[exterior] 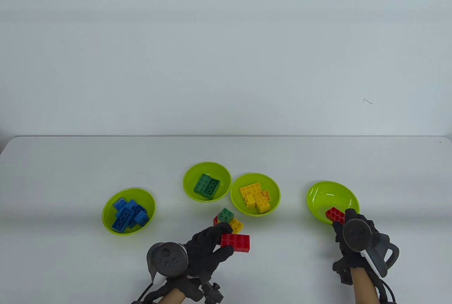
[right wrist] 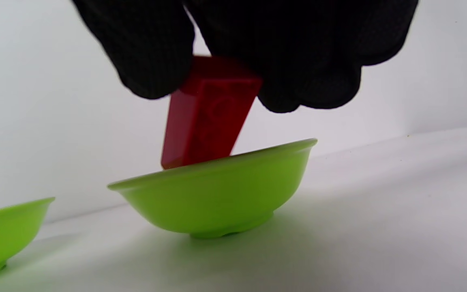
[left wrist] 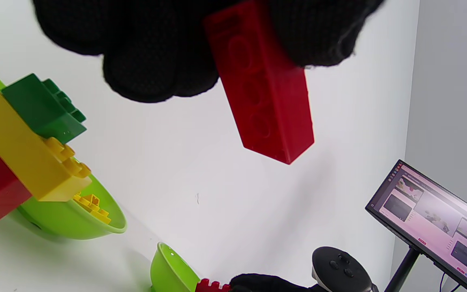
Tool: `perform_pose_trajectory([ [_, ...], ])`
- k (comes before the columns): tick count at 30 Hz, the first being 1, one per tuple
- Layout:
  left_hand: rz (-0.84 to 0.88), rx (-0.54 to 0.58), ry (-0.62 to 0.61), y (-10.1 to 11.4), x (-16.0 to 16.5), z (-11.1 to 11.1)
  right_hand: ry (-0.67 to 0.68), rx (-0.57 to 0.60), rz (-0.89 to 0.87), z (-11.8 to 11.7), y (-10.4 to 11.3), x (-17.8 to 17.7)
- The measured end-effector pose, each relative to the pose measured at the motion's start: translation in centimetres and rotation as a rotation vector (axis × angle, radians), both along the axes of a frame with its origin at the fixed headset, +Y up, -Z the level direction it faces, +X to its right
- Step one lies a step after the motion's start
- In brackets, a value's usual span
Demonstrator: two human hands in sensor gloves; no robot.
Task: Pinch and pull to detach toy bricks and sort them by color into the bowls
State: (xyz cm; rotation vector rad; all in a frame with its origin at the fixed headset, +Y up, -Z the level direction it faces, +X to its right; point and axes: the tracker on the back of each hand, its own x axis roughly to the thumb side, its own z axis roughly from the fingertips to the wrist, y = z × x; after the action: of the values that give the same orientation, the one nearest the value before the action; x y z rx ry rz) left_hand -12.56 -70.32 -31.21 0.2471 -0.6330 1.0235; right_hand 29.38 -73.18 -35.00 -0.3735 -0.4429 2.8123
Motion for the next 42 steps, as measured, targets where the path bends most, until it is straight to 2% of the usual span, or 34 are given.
perform_pose_trajectory([
  [3,0.014,-0.013,0.002,0.0,0.0,0.0,0.012,0.038,-0.066,0.2,0.5,0.0],
  [6,0.031,-0.028,0.002,-0.1,0.0,0.0,0.078,0.085,-0.148,0.7,1.6,-0.7],
  [10,0.067,-0.055,-0.006,-0.1,0.0,0.0,0.222,0.139,-0.289,1.2,3.0,-2.8],
  [14,0.108,-0.08,-0.013,-0.2,-0.1,0.0,0.418,0.153,-0.434,1.9,4.4,-6.4],
  [21,0.152,-0.101,-0.026,-0.1,-0.1,0.0,0.709,0.094,-0.587,3.3,5.4,-12.4],
  [25,0.153,-0.097,-0.032,0.0,-0.1,0.0,0.834,0.043,-0.589,4.1,5.3,-14.8],
  [34,0.147,-0.095,-0.054,-0.2,0.2,0.1,0.914,0.051,-0.5,5.3,5.5,-17.2],
  [42,0.142,-0.096,-0.076,-0.4,0.4,0.2,0.893,0.087,-0.483,5.5,5.6,-17.1],
])
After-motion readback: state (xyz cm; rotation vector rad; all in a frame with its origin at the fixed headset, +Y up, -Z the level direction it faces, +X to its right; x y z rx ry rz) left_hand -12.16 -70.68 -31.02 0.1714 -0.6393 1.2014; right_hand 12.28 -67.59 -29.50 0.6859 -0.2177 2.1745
